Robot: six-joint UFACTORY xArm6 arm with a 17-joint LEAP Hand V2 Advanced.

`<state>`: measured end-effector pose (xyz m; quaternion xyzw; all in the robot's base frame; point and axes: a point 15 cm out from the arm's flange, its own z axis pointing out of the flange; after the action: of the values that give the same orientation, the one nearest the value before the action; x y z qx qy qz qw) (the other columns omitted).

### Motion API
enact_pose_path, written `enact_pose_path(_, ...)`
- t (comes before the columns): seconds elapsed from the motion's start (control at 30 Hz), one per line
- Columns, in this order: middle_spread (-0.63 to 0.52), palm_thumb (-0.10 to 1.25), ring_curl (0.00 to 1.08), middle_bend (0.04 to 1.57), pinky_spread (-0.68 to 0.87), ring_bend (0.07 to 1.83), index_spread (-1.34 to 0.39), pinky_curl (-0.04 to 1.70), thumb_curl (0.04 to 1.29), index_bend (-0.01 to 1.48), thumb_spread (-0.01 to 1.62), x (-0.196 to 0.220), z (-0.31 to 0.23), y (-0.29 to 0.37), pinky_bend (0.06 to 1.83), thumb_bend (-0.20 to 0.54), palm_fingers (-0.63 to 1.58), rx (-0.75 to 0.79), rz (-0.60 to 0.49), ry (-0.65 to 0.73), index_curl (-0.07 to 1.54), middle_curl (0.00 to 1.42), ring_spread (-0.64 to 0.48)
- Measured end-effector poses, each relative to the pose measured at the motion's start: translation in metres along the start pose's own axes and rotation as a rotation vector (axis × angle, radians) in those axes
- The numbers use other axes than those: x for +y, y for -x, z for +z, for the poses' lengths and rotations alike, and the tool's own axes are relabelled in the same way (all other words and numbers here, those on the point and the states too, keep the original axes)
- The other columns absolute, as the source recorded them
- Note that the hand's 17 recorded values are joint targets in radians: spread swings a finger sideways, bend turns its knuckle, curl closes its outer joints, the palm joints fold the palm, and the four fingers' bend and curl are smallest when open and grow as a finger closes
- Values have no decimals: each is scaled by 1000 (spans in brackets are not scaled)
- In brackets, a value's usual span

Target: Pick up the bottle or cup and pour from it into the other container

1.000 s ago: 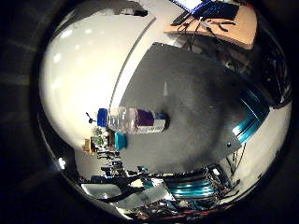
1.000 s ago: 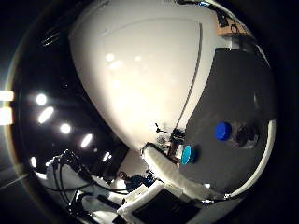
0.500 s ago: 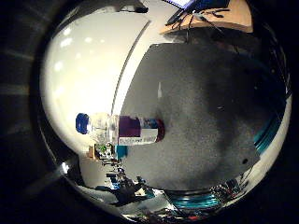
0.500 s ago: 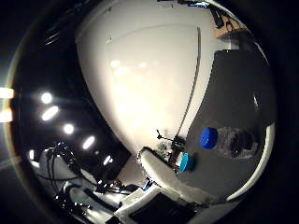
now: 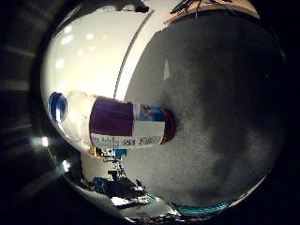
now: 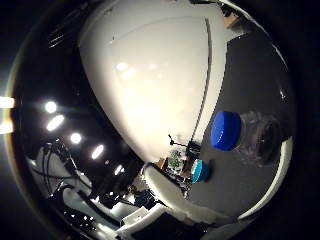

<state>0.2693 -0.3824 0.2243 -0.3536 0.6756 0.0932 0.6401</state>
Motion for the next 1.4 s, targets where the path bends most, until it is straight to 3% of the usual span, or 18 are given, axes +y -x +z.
enact_pose_path(0.6, 104, 532, 222, 322, 409, 560, -139, -4, 323, 163, 1070, 21, 36, -11, 777, -23, 197, 2, 11, 62, 288, 352, 185)
enact_pose_path(0.83, 69, 584, 230, 347, 370, 662, -146, -10, 340, 174, 1061, 30, 47, -11, 782, -19, 356, 5, 25, 73, 301, 358, 137)
enact_pose_path(1.07, -10, 695, 285, 475, 152, 928, -186, -10, 382, 178, 1040, 39, 56, -10, 941, -13, 708, 9, 26, 125, 307, 402, -3)
enact_pose_path(1.23, -70, 818, 356, 655, -210, 1050, -228, 53, 447, 204, 991, 49, 61, -7, 1222, -10, 1137, 23, 28, 184, 350, 489, -102)
enact_pose_path(1.3, -80, 846, 381, 717, -276, 1079, -237, 89, 470, 249, 949, 50, 63, -4, 1259, -17, 1190, 25, 25, 189, 387, 520, -110)
enact_pose_path(1.4, -80, 872, 423, 875, -312, 1133, -247, 172, 514, 443, 859, 51, 66, 2, 1321, -27, 1310, 20, 19, 198, 496, 583, -125)
